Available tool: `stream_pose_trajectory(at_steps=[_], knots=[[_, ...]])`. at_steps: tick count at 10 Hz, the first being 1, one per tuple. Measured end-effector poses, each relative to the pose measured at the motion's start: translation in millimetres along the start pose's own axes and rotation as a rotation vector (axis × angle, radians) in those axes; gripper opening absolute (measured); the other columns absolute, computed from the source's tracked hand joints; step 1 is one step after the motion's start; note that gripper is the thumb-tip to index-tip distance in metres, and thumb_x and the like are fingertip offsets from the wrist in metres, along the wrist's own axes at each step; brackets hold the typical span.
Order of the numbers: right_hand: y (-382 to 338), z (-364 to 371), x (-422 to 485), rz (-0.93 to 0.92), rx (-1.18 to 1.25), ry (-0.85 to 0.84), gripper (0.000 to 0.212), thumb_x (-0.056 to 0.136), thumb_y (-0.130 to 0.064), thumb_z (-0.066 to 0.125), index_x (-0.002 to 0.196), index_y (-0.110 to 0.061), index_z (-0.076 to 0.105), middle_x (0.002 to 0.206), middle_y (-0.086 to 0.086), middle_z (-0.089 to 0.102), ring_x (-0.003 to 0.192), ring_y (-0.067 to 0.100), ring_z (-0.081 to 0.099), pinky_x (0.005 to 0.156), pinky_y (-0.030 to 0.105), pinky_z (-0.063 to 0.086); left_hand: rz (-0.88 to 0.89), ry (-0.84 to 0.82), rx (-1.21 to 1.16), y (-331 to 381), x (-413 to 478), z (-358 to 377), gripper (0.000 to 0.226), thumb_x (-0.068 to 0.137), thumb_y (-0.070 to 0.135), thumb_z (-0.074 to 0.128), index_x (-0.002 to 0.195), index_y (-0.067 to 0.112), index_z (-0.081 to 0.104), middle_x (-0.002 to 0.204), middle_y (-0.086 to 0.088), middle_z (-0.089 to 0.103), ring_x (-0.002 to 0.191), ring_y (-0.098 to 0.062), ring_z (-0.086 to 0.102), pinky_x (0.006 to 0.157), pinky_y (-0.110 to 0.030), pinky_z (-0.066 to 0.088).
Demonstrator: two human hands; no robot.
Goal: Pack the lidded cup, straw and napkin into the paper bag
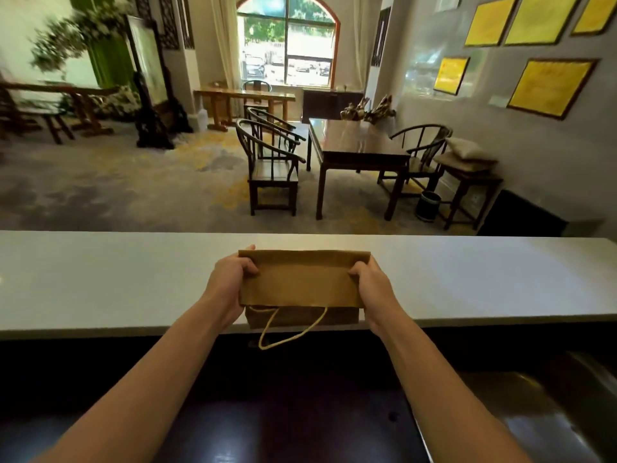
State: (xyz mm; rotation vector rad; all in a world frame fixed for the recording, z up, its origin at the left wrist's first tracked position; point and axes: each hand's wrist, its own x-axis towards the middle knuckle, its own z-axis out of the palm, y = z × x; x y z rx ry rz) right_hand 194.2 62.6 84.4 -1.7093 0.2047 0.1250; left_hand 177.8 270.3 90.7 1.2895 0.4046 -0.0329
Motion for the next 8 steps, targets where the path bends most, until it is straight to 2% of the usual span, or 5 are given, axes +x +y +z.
stream_pose_trajectory(at_steps=[2, 5, 6, 7, 8], knots=[[19, -8, 22, 0.004, 0.012, -0.048, 0.017, 0.102, -0.026, 0.035, 0.116, -0.025, 0.043, 0.105, -0.003, 0.050, 0.094, 0.016, 0.049, 0.081, 0.036, 0.044, 0.021, 0.073, 0.044, -20, 28, 8, 0.056, 0.078, 0.006, 0.043, 0.131, 0.017, 0.058, 0.133, -0.011, 0.052, 0.118, -0.036, 0.046, 0.100, -0.054, 0.044], [11, -17, 44, 0.035, -0.036, -0.123, 0.022, 0.102, -0.028, 0.035, 0.124, -0.028, 0.035, 0.125, 0.004, 0.045, 0.104, 0.020, 0.048, 0.091, 0.040, 0.044, 0.057, 0.086, 0.152, -10, 33, 20, 0.033, 0.072, 0.008, 0.049, 0.102, 0.014, 0.061, 0.123, -0.022, 0.054, 0.107, -0.035, 0.049, 0.082, -0.046, 0.043], [6, -29, 49, 0.018, -0.088, -0.182, 0.031, 0.101, -0.027, 0.041, 0.130, -0.029, 0.032, 0.132, 0.005, 0.042, 0.111, 0.023, 0.046, 0.092, 0.040, 0.049, 0.140, 0.062, 0.271, 0, 35, 18, 0.041, 0.080, -0.001, 0.046, 0.113, 0.017, 0.063, 0.125, -0.013, 0.052, 0.113, -0.033, 0.047, 0.082, -0.043, 0.046], [-8, -39, 54, -0.091, -0.169, -0.193, 0.035, 0.100, -0.021, 0.047, 0.130, -0.028, 0.030, 0.130, 0.003, 0.040, 0.099, 0.015, 0.048, 0.070, 0.023, 0.045, 0.280, 0.034, 0.400, 18, 33, 19, 0.044, 0.082, 0.005, 0.051, 0.121, 0.024, 0.059, 0.133, -0.007, 0.050, 0.117, -0.028, 0.047, 0.076, -0.035, 0.043], [-23, -43, 59, -0.315, -0.405, -0.079, 0.045, 0.095, -0.029, 0.055, 0.134, -0.030, 0.033, 0.137, 0.002, 0.042, 0.117, 0.021, 0.048, 0.091, 0.035, 0.051, 0.467, 0.086, 0.599, 34, 27, 29, 0.044, 0.086, 0.013, 0.060, 0.128, 0.023, 0.055, 0.135, -0.004, 0.049, 0.121, -0.018, 0.042, 0.092, -0.036, 0.039]])
